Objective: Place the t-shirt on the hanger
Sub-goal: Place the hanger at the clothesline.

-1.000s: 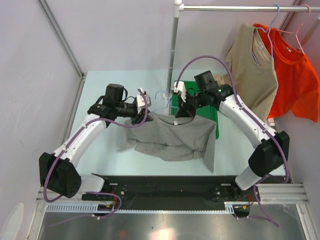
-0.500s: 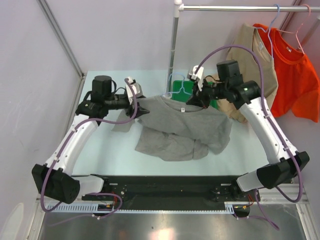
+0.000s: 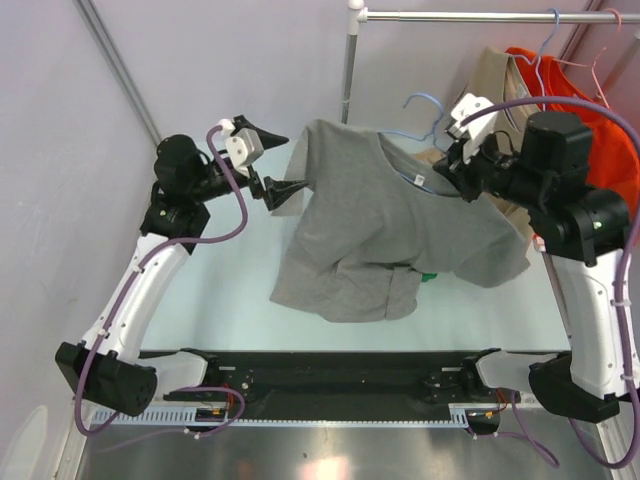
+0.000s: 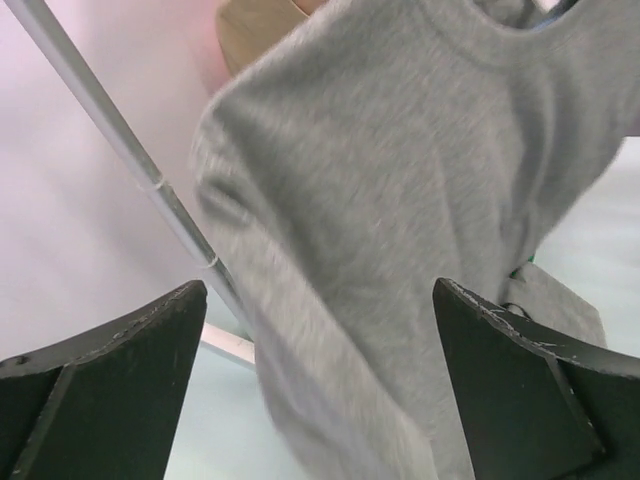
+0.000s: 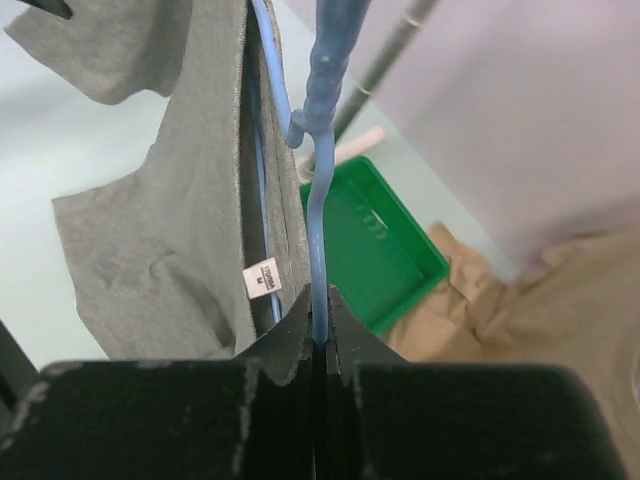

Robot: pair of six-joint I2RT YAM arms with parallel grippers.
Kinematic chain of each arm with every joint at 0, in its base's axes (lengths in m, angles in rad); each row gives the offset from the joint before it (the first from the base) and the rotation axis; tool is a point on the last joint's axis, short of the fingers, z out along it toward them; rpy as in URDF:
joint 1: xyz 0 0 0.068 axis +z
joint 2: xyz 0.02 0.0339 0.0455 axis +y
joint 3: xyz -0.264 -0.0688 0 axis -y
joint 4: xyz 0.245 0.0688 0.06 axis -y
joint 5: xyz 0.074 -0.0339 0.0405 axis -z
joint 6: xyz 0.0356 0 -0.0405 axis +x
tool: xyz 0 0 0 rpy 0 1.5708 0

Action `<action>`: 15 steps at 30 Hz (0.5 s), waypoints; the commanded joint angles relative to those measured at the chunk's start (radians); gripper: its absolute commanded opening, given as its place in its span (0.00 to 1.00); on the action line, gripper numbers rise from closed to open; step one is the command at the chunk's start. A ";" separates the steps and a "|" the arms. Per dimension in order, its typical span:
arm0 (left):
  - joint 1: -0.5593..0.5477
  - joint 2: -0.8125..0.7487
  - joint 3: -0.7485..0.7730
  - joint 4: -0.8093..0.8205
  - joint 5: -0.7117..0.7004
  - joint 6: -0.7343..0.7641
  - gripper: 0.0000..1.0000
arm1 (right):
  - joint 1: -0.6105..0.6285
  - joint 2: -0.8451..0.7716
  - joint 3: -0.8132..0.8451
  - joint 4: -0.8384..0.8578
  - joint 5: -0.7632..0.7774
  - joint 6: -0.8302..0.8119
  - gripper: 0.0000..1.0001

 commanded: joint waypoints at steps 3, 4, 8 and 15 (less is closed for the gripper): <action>-0.003 -0.034 -0.177 0.173 -0.006 -0.014 1.00 | -0.081 -0.052 0.107 -0.044 0.095 0.073 0.00; -0.003 -0.031 -0.234 0.173 -0.003 0.004 1.00 | -0.079 -0.051 0.126 -0.042 0.091 0.064 0.00; -0.021 0.019 -0.345 0.155 0.049 0.079 1.00 | -0.082 -0.012 0.225 -0.054 0.068 0.067 0.00; -0.222 0.148 -0.443 0.154 0.002 0.152 1.00 | -0.084 0.043 0.342 -0.038 0.048 0.076 0.00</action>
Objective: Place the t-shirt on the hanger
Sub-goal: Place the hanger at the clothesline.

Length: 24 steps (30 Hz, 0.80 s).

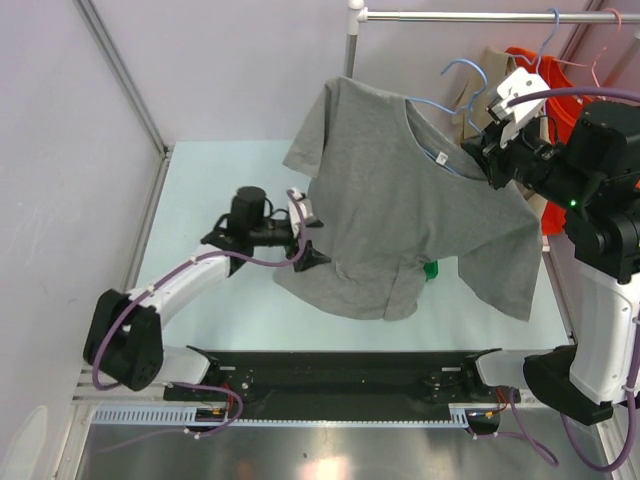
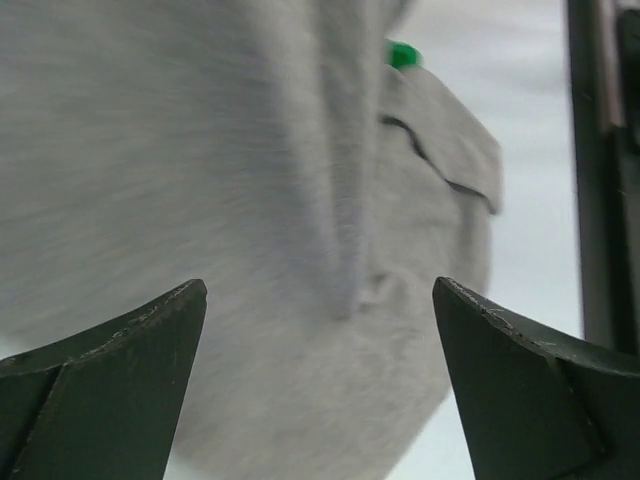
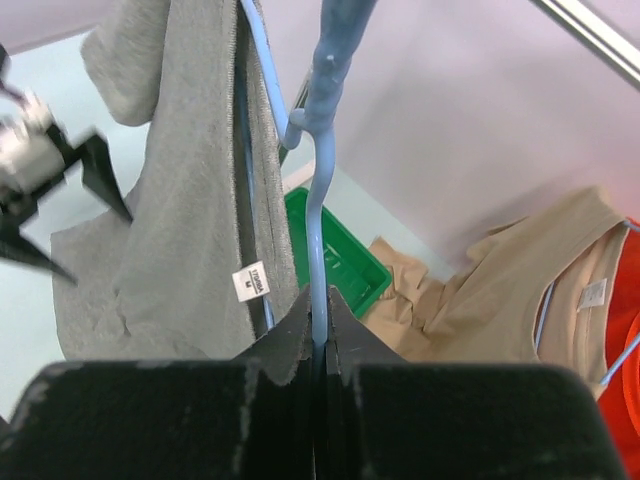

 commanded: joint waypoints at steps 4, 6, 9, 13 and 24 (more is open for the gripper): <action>-0.180 0.105 -0.054 0.271 -0.100 -0.155 1.00 | -0.005 0.031 0.112 0.087 -0.024 0.049 0.00; -0.205 0.142 -0.057 0.377 -0.141 -0.227 0.99 | -0.007 0.036 0.126 0.102 -0.026 0.058 0.00; -0.249 0.171 -0.034 0.461 -0.204 -0.312 0.90 | -0.016 0.033 0.137 0.125 -0.030 0.078 0.00; -0.358 0.191 0.073 0.379 -0.290 -0.292 0.44 | -0.039 0.016 0.129 0.167 -0.021 0.097 0.00; -0.597 0.345 0.599 0.251 -0.111 -0.384 0.00 | -0.100 -0.142 -0.071 0.223 0.337 0.035 0.00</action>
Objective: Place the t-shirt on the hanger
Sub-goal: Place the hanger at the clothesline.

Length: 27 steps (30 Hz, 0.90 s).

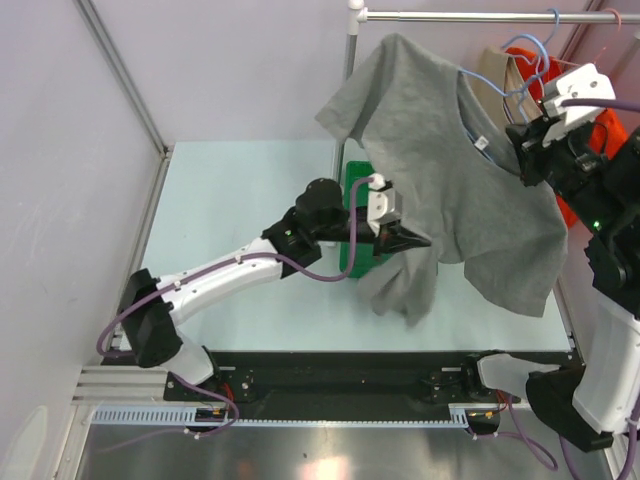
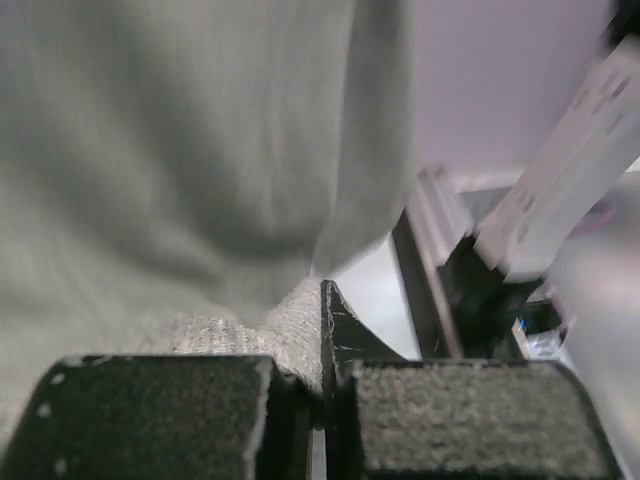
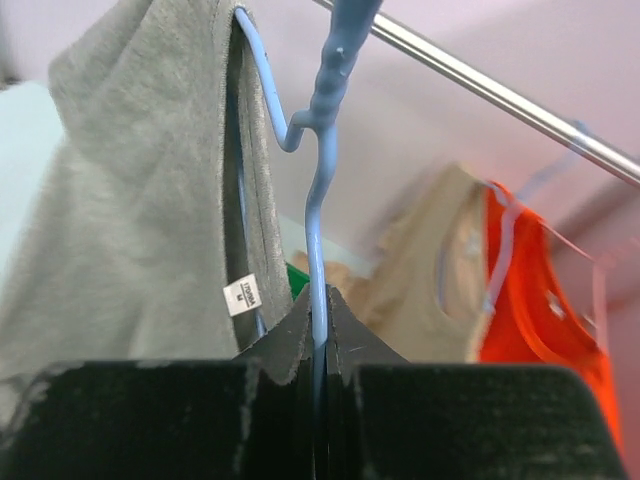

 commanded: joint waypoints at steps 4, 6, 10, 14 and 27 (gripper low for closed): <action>-0.090 0.356 0.435 0.032 0.047 -0.084 0.00 | -0.021 -0.124 -0.126 0.100 0.311 -0.110 0.00; -0.092 0.432 0.532 0.052 -0.013 -0.079 0.00 | -0.021 -0.143 -0.183 0.100 0.352 -0.151 0.00; -0.090 0.490 0.466 0.271 -0.116 0.026 0.00 | -0.021 -0.148 -0.244 0.085 0.427 -0.191 0.00; -0.072 0.570 0.457 0.325 -0.229 0.077 0.00 | -0.021 -0.068 -0.207 0.032 0.504 -0.209 0.00; -0.011 0.737 0.637 0.249 -0.331 0.011 0.77 | -0.056 0.084 -0.207 -0.029 0.526 -0.144 0.00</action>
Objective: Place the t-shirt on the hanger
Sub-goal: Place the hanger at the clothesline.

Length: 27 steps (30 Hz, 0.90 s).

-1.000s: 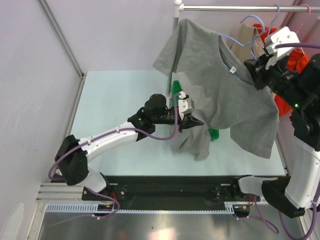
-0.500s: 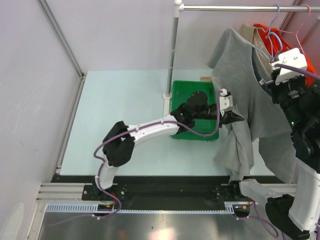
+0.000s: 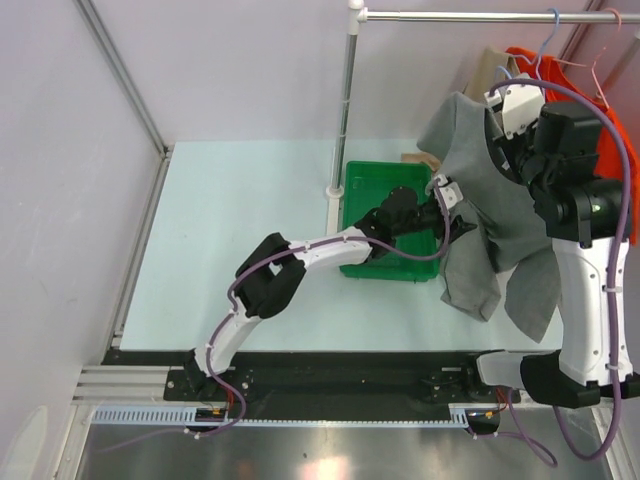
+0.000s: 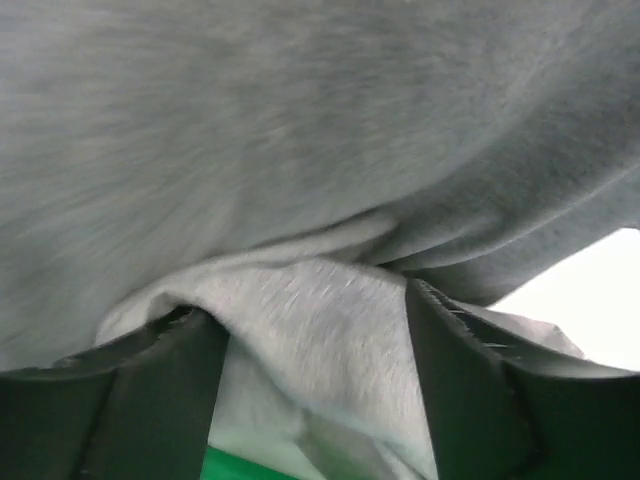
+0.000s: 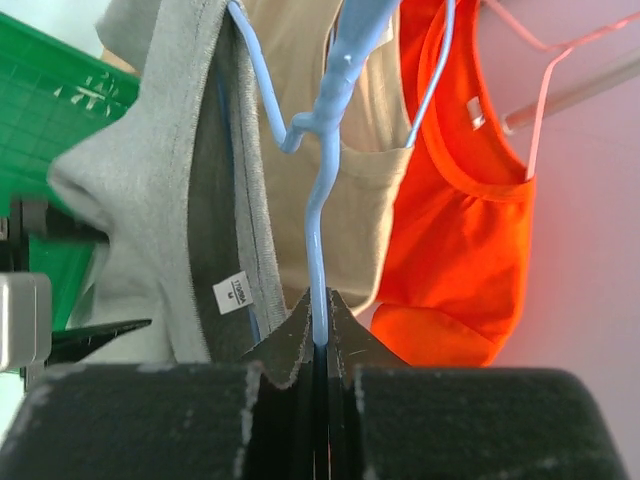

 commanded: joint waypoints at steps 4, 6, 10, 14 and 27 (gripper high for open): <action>0.025 -0.114 0.060 -0.073 0.049 -0.039 1.00 | -0.132 0.116 0.148 -0.024 -0.124 0.131 0.00; 0.028 -0.156 -0.021 -0.034 0.069 -0.053 1.00 | -0.155 0.141 0.185 -0.020 -0.200 0.148 0.00; 0.036 -0.278 -0.148 0.003 0.111 -0.084 1.00 | -0.234 0.196 0.220 0.017 -0.351 0.151 0.00; 0.085 -0.369 -0.196 -0.025 0.143 -0.149 1.00 | -0.308 0.250 0.254 0.086 -0.459 0.145 0.00; 0.208 -0.613 -0.437 -0.030 0.259 -0.229 1.00 | -0.357 0.448 0.446 0.236 -0.491 0.187 0.00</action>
